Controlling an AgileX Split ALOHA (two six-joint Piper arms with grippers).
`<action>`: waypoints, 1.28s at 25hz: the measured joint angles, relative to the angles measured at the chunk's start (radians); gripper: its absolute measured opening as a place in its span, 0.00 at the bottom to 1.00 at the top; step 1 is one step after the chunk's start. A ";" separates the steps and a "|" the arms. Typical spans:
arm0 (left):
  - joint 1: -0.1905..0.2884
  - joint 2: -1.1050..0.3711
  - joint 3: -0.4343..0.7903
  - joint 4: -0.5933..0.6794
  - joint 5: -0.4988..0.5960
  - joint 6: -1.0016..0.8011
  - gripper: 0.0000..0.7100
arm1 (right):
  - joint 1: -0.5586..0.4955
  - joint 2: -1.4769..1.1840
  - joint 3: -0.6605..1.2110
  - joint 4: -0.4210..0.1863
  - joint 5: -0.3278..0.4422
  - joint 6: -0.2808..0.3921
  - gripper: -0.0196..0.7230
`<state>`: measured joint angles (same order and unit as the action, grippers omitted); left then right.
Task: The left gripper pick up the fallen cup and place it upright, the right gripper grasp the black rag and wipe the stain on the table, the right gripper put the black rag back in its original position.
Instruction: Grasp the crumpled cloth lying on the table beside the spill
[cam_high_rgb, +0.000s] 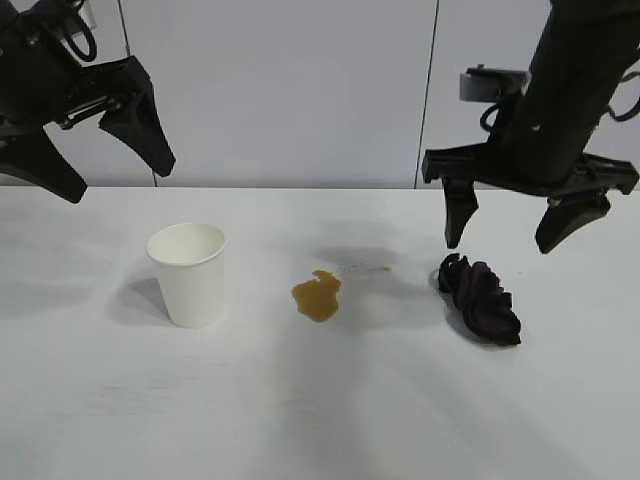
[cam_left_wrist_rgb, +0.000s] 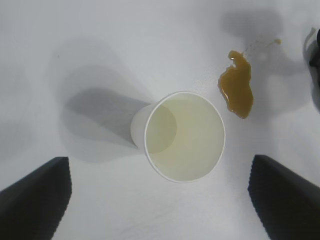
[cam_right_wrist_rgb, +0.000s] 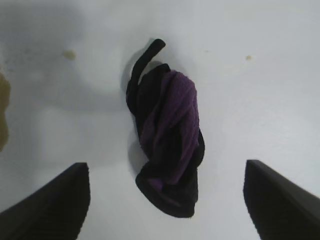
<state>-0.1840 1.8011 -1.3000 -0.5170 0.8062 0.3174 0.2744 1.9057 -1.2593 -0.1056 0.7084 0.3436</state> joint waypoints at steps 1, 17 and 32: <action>0.000 0.000 0.000 0.000 0.000 0.000 0.98 | -0.002 0.015 0.000 0.000 -0.002 0.002 0.79; 0.000 0.000 0.000 0.000 0.000 -0.001 0.98 | -0.043 0.123 -0.001 0.007 -0.094 0.023 0.39; 0.000 0.000 0.000 0.000 0.000 -0.001 0.98 | 0.011 0.079 -0.139 0.245 -0.032 -0.115 0.16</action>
<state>-0.1840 1.8011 -1.3000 -0.5170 0.8062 0.3164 0.2853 1.9850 -1.3983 0.1395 0.6762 0.2288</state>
